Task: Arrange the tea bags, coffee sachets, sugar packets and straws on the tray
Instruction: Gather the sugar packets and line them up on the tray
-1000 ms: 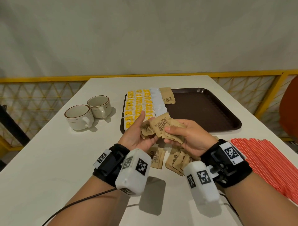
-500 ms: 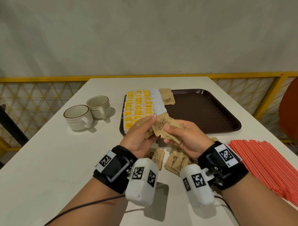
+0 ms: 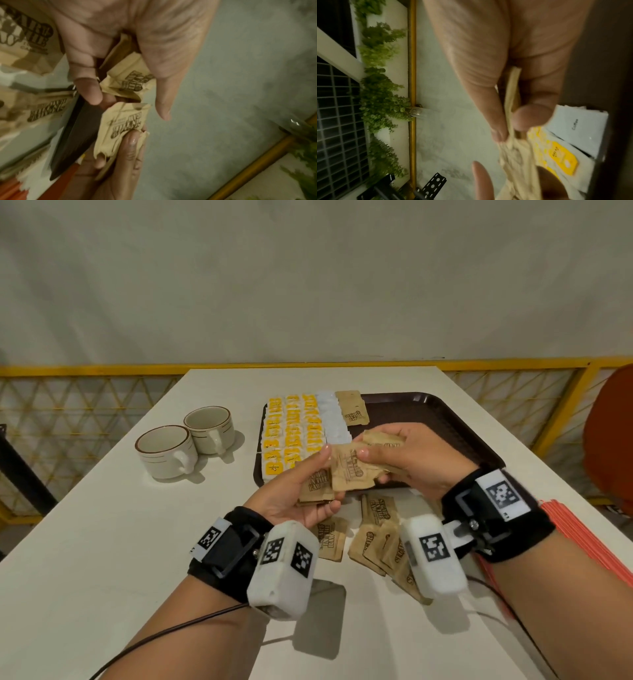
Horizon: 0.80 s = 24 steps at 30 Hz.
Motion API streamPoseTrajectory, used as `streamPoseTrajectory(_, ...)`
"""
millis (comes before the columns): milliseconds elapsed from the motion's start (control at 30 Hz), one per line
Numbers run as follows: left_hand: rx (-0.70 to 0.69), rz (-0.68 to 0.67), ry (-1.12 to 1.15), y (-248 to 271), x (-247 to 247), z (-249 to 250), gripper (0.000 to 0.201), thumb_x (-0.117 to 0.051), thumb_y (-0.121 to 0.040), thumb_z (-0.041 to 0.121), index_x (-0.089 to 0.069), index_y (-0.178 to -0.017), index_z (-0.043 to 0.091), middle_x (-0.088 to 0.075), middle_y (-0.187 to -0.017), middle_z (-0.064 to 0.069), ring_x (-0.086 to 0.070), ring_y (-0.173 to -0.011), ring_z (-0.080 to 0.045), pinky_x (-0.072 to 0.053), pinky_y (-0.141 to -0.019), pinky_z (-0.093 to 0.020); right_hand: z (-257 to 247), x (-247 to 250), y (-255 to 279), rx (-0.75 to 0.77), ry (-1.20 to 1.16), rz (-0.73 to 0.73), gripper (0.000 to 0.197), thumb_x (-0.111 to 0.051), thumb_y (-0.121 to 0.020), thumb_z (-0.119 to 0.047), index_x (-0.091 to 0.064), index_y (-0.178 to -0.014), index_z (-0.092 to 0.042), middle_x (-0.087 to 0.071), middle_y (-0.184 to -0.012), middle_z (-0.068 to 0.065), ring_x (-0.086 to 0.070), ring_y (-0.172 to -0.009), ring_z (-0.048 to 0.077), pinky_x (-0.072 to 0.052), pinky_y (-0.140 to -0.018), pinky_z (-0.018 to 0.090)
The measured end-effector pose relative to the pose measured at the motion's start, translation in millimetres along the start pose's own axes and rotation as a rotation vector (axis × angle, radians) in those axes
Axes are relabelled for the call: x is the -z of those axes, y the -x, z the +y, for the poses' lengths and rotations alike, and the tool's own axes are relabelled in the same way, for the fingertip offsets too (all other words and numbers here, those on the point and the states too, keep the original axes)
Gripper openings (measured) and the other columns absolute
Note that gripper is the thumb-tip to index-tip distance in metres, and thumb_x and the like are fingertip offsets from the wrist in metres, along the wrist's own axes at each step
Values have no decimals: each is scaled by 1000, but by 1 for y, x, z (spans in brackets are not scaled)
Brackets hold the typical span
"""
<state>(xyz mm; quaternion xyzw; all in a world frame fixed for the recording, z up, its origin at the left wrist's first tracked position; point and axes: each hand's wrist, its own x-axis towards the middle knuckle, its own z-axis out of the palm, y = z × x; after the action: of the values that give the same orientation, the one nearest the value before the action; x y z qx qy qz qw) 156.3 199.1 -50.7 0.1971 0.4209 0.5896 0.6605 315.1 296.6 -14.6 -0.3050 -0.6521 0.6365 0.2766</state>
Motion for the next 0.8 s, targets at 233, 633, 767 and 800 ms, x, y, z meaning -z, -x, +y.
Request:
streamPoseTrajectory(233,-106,40,-77,-2,-5,-4,12,-66,-82,15,-59,-91,11,-70,-86,-14,-64,-80,-27,-48,-46,-20,4,0,0,5,24,86,19,-70,-81,-2,-68,-98,-8,-69,-100,18,-68,-79,18,-52,-52,17)
streamPoseTrajectory(633,43,42,117,-3,-7,-3,59,-48,-85,58,-65,-104,4,-71,-90,-19,-70,-71,-25,-60,-62,-32,12,-6,6,-30,-4,79,15,-68,-82,0,-65,-94,-9,-69,-99,16,-65,-76,17,-51,-51,19)
streamPoseTrajectory(767,199,-19,29,0,-9,-2,87,-31,-80,76,-63,-104,-1,-70,-91,-25,-71,-73,-32,-58,-61,-34,-6,3,7,-87,261,-184,19,-72,-80,-4,-69,-97,-11,-72,-92,12,-63,-71,20,-50,-52,21)
streamPoseTrajectory(800,230,-46,25,1,-10,-3,89,-31,-78,76,-63,-103,-3,-69,-91,-27,-71,-73,-34,-58,-61,-34,-8,1,8,-83,316,-229,20,-72,-80,-4,-69,-99,-10,-71,-90,11,-63,-69,21,-51,-53,22)
